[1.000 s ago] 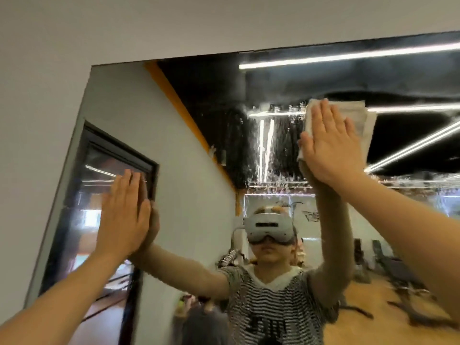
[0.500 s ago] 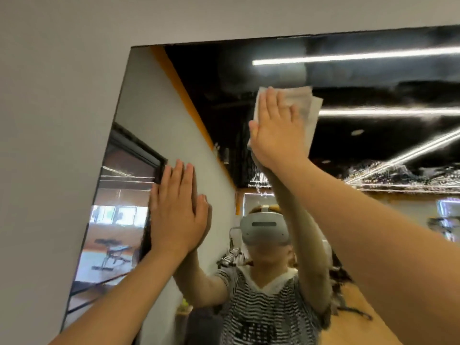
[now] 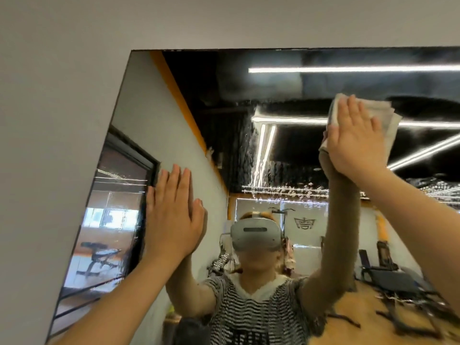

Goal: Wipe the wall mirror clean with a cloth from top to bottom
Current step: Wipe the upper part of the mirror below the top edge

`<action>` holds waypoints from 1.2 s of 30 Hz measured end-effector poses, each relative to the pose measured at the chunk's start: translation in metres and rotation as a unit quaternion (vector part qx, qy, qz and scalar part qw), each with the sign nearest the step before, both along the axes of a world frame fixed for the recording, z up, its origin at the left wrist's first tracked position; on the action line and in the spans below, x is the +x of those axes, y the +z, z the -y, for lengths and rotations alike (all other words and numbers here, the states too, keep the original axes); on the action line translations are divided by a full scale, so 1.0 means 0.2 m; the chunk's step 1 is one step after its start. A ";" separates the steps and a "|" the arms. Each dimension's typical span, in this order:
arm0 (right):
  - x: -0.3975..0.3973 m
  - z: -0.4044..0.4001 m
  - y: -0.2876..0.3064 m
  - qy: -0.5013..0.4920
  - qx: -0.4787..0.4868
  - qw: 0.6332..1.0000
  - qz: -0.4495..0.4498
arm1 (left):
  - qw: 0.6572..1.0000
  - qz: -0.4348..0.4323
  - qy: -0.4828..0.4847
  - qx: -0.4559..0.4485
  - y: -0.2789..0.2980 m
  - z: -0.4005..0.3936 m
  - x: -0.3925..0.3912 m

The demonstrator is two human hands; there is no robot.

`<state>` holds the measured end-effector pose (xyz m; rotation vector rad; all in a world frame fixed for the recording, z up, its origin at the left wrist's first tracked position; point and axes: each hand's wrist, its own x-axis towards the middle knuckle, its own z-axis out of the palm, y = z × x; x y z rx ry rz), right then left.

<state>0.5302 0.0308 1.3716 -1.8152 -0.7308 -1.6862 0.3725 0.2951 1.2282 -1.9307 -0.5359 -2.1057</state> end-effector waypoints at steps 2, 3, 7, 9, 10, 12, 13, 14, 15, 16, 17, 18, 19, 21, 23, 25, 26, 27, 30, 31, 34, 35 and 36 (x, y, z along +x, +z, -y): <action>-0.03 -0.05 0.00 0.002 0.018 1.000 -0.023 | 1.000 0.006 0.002 0.003 0.00 0.00 0.00; -0.05 -0.08 0.00 0.005 0.029 0.999 -0.036 | 1.000 0.007 0.001 0.004 0.00 0.00 0.01; -0.18 -0.25 0.00 0.017 0.021 0.999 -0.034 | 1.000 0.013 0.000 0.004 0.00 0.00 0.01; -0.27 -0.37 0.01 0.017 -0.009 1.000 -0.010 | 1.000 0.011 0.001 0.002 0.00 0.01 0.01; -0.32 -0.44 0.01 0.017 -0.028 0.999 0.004 | 1.000 0.010 0.001 0.001 0.00 0.01 0.01; -0.41 -0.57 0.00 0.015 -0.068 0.997 0.035 | 1.000 0.005 0.001 0.000 0.00 0.01 0.01; -0.44 -0.63 0.00 0.014 -0.084 0.995 0.049 | 1.000 0.005 -0.001 -0.001 0.00 0.01 0.01; -0.47 -0.66 0.00 0.013 -0.097 0.993 0.058 | 1.000 0.006 -0.005 -0.001 0.00 0.01 0.00; -0.48 -0.68 -0.01 0.015 -0.107 0.992 0.062 | 1.000 0.005 -0.010 -0.001 0.00 0.01 0.00; -0.49 -0.67 -0.01 0.019 -0.116 0.991 0.064 | 1.000 0.002 -0.014 -0.002 0.00 0.00 0.00; -0.48 -0.66 -0.01 0.022 -0.126 0.990 0.067 | 1.000 -0.001 -0.017 -0.002 0.00 0.00 0.00; -0.45 -0.63 -0.01 0.022 -0.138 0.987 0.074 | 1.000 -0.003 -0.019 -0.002 0.00 0.00 0.00; -0.43 -0.60 -0.01 0.020 -0.149 0.985 0.080 | 1.000 -0.004 -0.021 -0.003 0.00 0.01 -0.01; -0.37 -0.53 0.00 0.014 -0.159 0.984 0.084 | 1.000 -0.009 -0.023 -0.010 0.00 0.01 -0.01; -0.30 -0.43 -0.01 0.006 -0.141 0.987 0.078 | 1.000 -0.012 -0.019 -0.011 0.00 0.01 -0.01; -0.23 -0.32 -0.01 -0.003 -0.119 0.991 0.063 | 1.000 -0.009 -0.015 -0.010 0.00 0.01 -0.01; -0.20 -0.26 -0.02 -0.006 -0.114 0.992 0.049 | 1.000 -0.008 -0.013 -0.010 0.00 0.01 -0.01; -0.18 -0.22 -0.03 -0.009 -0.112 0.993 0.037 | 1.000 -0.008 -0.012 -0.010 0.00 0.01 -0.01; -0.19 -0.20 -0.06 -0.008 -0.094 0.995 0.019 | 1.000 -0.013 -0.016 -0.012 -0.01 0.03 -0.02; -0.20 -0.21 -0.08 -0.007 -0.084 0.996 0.012 | 1.000 -0.014 -0.015 -0.012 -0.01 0.04 -0.02; -0.21 -0.24 -0.10 -0.008 -0.055 0.998 -0.015 | 1.000 -0.018 -0.015 -0.009 -0.01 0.05 -0.03; -0.21 -0.24 -0.11 -0.008 -0.048 0.999 -0.021 | 1.000 -0.021 -0.017 -0.010 -0.01 0.05 -0.03; -0.20 -0.24 -0.12 -0.008 -0.042 0.999 -0.023 | 0.999 -0.023 -0.019 -0.011 -0.01 0.05 -0.03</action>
